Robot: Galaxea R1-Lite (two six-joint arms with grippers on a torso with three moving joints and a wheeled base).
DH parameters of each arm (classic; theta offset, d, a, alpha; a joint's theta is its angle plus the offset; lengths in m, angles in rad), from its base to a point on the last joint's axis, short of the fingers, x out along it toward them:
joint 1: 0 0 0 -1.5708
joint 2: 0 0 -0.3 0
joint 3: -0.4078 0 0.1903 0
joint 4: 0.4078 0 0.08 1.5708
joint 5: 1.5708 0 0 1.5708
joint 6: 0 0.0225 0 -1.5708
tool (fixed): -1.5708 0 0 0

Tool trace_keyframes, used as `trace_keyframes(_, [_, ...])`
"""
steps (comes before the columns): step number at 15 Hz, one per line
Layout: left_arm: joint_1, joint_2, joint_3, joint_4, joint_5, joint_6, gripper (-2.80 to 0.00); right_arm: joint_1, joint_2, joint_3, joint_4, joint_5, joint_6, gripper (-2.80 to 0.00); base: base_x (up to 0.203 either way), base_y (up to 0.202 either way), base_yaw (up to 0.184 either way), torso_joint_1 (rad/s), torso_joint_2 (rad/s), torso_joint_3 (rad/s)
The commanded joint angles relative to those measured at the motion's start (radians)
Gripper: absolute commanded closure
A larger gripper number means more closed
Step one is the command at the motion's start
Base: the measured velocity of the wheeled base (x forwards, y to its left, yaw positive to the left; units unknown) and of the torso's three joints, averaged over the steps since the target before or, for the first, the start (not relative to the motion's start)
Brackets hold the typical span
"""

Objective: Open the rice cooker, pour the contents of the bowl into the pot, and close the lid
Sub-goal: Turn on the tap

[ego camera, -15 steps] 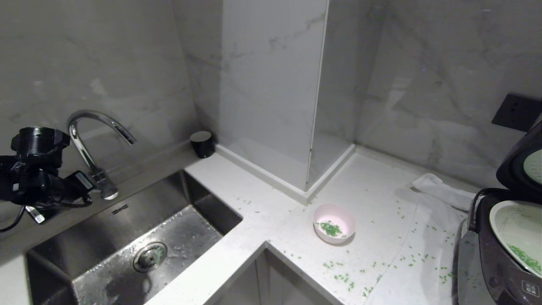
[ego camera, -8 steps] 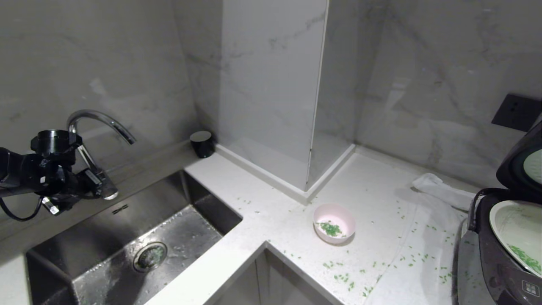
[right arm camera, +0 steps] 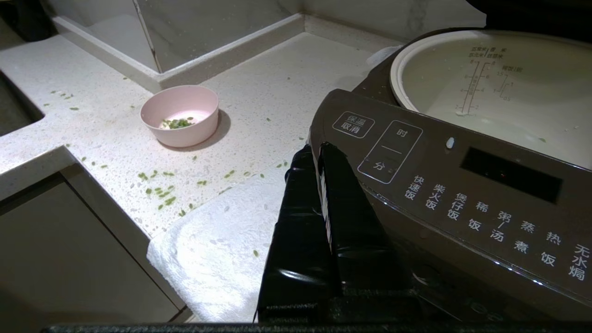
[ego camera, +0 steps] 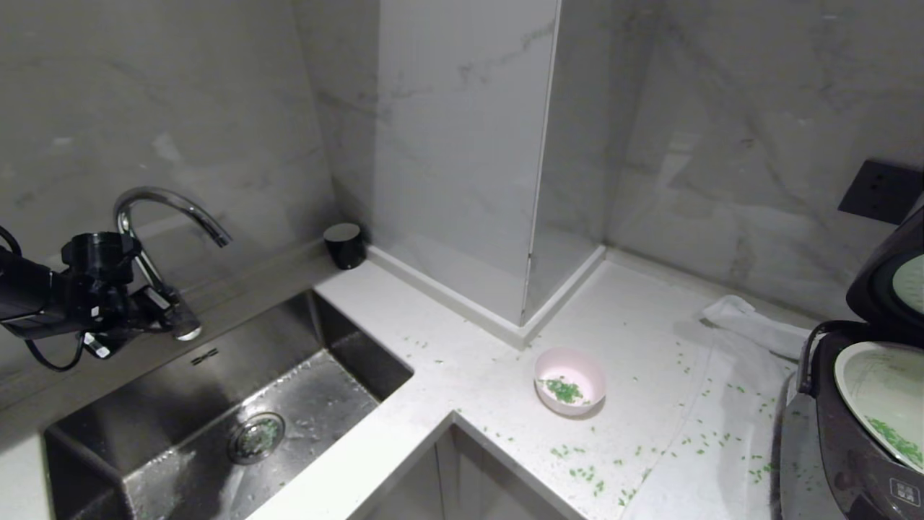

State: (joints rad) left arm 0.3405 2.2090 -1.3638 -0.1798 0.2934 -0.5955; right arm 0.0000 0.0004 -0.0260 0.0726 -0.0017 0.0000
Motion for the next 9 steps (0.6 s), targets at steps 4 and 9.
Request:
trace_keyframes(4, [0.024,0.102,-0.110,-0.001,0.004,-0.007,-2.80,0.000,0.000,0.000,0.001,0.000,0.000,0.00,0.000,0.000,0.000,0.000,0.00,0.000])
trace_keyframes(9, [0.031,0.133,-0.146,-0.001,0.007,-0.006,0.00,0.000,-0.001,0.000,0.000,0.000,0.000,0.00,0.000,0.000,0.000,0.000,0.00,0.000])
